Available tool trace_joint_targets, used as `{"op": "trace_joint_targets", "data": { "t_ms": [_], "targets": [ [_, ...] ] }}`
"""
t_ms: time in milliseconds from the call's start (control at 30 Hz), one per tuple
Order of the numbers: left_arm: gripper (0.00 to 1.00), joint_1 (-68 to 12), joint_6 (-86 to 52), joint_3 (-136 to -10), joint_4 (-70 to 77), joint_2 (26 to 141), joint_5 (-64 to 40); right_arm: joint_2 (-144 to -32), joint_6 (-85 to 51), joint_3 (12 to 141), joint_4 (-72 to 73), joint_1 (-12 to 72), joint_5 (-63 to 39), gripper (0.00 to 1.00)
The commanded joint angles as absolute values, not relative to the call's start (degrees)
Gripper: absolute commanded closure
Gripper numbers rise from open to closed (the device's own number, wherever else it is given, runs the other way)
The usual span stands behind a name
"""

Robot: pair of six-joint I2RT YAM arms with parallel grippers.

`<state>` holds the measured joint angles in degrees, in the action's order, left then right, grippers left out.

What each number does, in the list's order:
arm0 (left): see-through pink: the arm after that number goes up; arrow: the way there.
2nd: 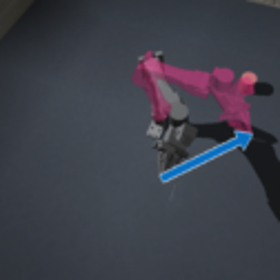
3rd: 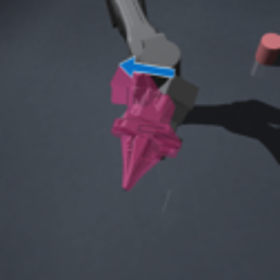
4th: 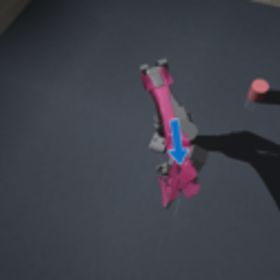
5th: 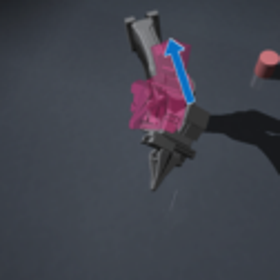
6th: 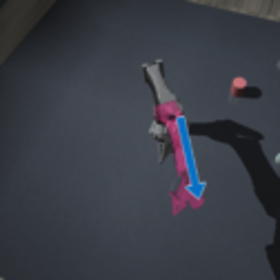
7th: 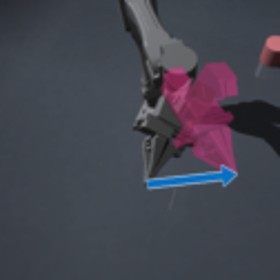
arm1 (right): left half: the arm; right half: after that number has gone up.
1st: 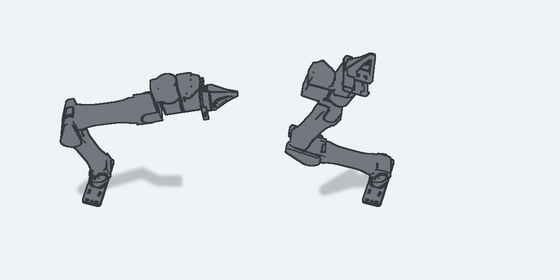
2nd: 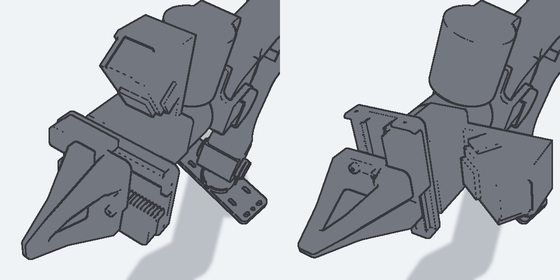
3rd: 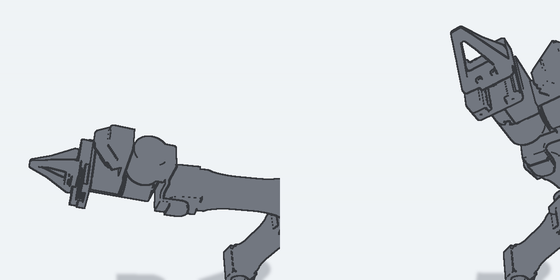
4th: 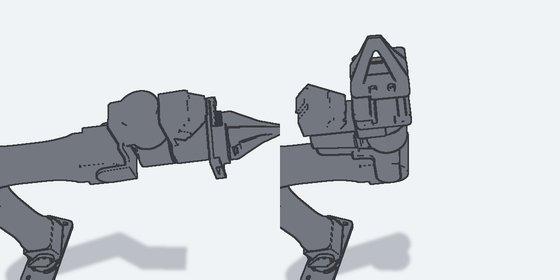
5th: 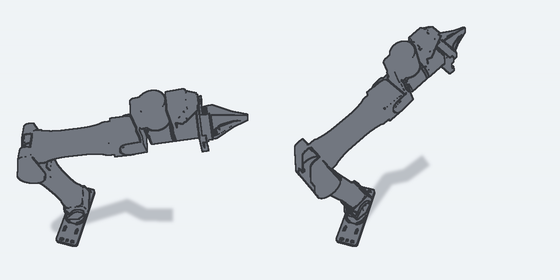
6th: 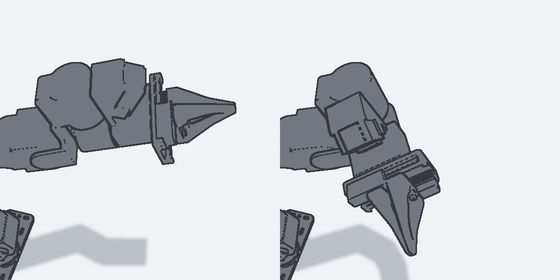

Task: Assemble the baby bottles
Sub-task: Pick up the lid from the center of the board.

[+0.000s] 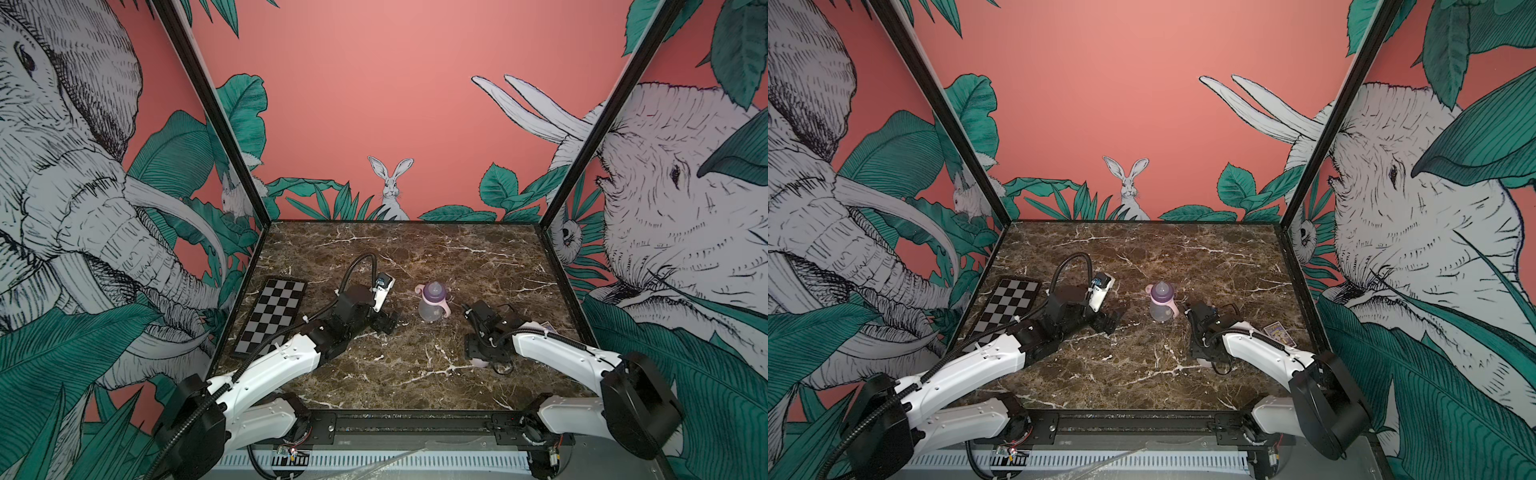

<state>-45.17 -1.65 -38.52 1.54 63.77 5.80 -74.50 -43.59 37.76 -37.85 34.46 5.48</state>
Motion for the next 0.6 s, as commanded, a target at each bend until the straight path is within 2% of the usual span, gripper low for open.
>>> {"op": "trace_joint_targets", "data": {
  "t_ms": [0,233,567],
  "targets": [
    [0.00,-44.76,-1.47,-39.96,1.05,63.24,5.76,-75.56,-43.64,36.92,-36.89,34.20,6.42,0.29],
    [0.00,-44.78,-1.31,-39.60,0.88,62.68,6.33,-74.90,-43.08,36.98,-37.19,34.19,6.92,0.35],
    [0.00,-44.76,-1.04,-39.55,0.79,62.80,6.76,-69.80,-38.00,45.47,-45.88,34.19,10.17,0.36]
  ]
}}
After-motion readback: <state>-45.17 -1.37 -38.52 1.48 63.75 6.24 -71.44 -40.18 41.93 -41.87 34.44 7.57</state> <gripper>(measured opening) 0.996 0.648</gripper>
